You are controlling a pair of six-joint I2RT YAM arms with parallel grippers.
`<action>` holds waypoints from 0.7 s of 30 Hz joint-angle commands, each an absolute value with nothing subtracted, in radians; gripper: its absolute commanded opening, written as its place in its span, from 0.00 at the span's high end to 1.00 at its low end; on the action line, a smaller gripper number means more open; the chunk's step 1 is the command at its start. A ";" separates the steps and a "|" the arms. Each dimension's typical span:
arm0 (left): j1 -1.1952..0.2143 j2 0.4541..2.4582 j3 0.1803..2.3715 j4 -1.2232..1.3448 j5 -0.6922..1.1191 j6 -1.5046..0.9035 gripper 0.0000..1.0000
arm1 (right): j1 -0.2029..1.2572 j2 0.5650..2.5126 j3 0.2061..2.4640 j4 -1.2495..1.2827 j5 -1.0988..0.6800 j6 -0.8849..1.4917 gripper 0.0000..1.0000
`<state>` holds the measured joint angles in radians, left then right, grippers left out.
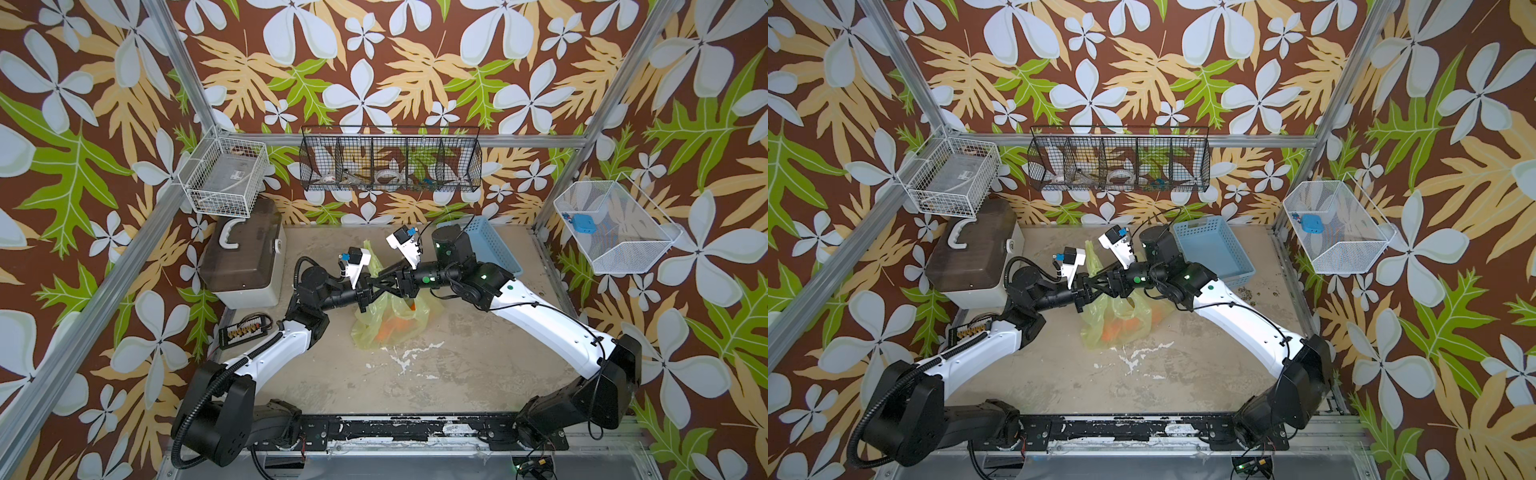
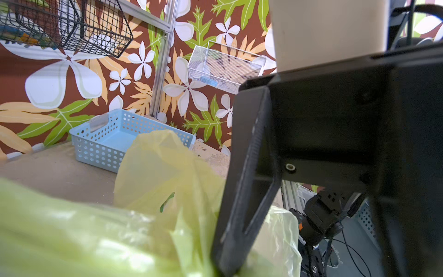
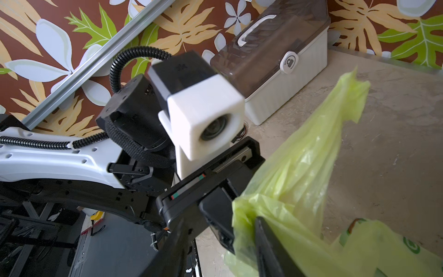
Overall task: Place the oranges into plastic bags & tie knots
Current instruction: Tie the plastic bag at the center of the board.
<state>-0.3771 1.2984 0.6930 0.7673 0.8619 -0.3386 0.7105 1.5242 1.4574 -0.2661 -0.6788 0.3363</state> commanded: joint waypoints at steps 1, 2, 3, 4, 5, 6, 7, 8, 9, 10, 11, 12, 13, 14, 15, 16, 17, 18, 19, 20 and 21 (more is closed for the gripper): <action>-0.376 1.304 0.698 0.828 0.855 -0.322 1.00 | 0.673 1.494 1.516 -0.334 -0.637 0.337 0.45; -0.377 1.302 0.702 0.805 0.862 -0.301 1.00 | 0.645 1.472 1.524 -0.332 -0.629 0.347 0.42; -0.376 1.301 0.705 0.783 0.870 -0.280 1.00 | 0.613 1.448 1.521 -0.323 -0.611 0.360 0.39; -0.376 1.299 0.708 0.764 0.877 -0.258 1.00 | 0.591 1.433 1.520 -0.321 -0.574 0.367 0.37; -0.378 1.296 0.709 0.746 0.888 -0.233 1.00 | 0.575 1.432 1.532 -0.339 -0.529 0.358 0.31; -0.378 1.292 0.711 0.734 0.896 -0.208 1.00 | 0.562 1.447 1.551 -0.358 -0.519 0.351 0.29; -0.376 1.289 0.708 0.725 0.907 -0.182 1.00 | 0.554 1.477 1.579 -0.378 -0.541 0.345 0.28; -0.377 1.286 0.705 0.723 0.910 -0.167 1.00 | 0.554 1.507 1.606 -0.394 -0.558 0.337 0.28; -0.377 1.284 0.701 0.725 0.913 -0.156 1.00 | 0.555 1.539 1.632 -0.396 -0.584 0.336 0.27; -0.377 1.281 0.701 0.723 0.919 -0.148 1.00 | 0.555 1.575 1.656 -0.394 -0.619 0.340 0.27; -0.377 1.279 0.702 0.719 0.927 -0.139 1.00 | 0.555 1.603 1.676 -0.394 -0.631 0.346 0.26; -0.378 1.278 0.702 0.718 0.935 -0.131 1.00 | 0.555 1.634 1.702 -0.396 -0.640 0.348 0.26; -0.377 1.275 0.701 0.719 0.940 -0.129 1.00 | 0.555 1.669 1.727 -0.398 -0.653 0.350 0.25; -0.377 1.275 0.702 0.719 0.941 -0.127 1.00 | 0.556 1.695 1.749 -0.400 -0.667 0.350 0.25; -0.377 1.276 0.704 0.712 0.942 -0.125 1.00 | 0.558 1.721 1.775 -0.404 -0.686 0.350 0.25; -0.377 1.278 0.709 0.702 0.945 -0.120 1.00 | 0.562 1.740 1.797 -0.412 -0.696 0.350 0.25; -0.377 1.279 0.710 0.697 0.949 -0.118 1.00 | 0.568 1.749 1.811 -0.410 -0.706 0.351 0.25; -0.377 1.283 0.712 0.696 0.954 -0.120 1.00 | 0.576 1.756 1.821 -0.407 -0.712 0.351 0.25; -0.377 1.285 0.713 0.696 0.959 -0.124 1.00 | 0.586 1.759 1.826 -0.401 -0.712 0.355 0.24; -0.378 1.288 0.714 0.696 0.964 -0.125 1.00 | 0.591 1.764 1.829 -0.395 -0.712 0.358 0.24; -0.378 1.291 0.716 0.698 0.967 -0.127 1.00 | 0.596 1.773 1.835 -0.393 -0.716 0.363 0.24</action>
